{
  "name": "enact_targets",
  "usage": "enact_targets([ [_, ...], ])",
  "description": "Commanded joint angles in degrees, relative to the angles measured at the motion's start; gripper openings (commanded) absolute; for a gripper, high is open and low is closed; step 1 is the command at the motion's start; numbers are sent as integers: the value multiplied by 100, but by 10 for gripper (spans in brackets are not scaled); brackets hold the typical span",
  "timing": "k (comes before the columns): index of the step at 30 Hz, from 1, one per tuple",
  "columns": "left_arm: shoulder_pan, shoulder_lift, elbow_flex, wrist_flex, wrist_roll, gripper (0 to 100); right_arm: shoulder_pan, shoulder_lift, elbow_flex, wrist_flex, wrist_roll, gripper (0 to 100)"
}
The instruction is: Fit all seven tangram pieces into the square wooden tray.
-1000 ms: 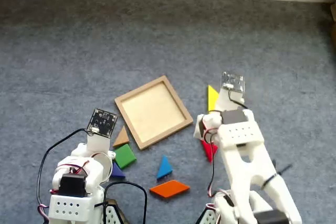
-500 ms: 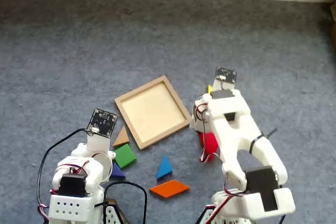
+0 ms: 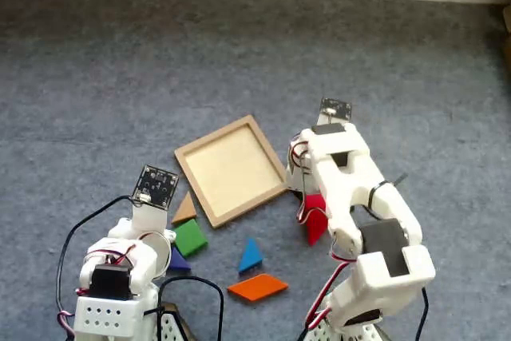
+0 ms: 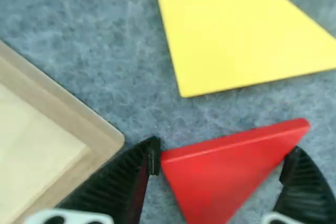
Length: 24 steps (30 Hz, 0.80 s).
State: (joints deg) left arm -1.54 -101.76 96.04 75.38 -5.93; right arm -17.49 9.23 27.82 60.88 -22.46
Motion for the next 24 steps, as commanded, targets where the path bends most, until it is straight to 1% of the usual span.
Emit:
enact_targets([
  [1,66,-224,110,18,-53,5,-57,251,-259,-66,-35,356],
  [9,66,-224,110,18,-53,5,57,312,-224,-13,-18,354],
  [13,66,-224,110,18,-53,5,224,312,-259,409,-9,354],
  [18,66,-224,110,18,-53,5,312,312,-259,585,492,354],
  [24,66,-224,110,18,-53,5,321,312,-259,567,554,353],
])
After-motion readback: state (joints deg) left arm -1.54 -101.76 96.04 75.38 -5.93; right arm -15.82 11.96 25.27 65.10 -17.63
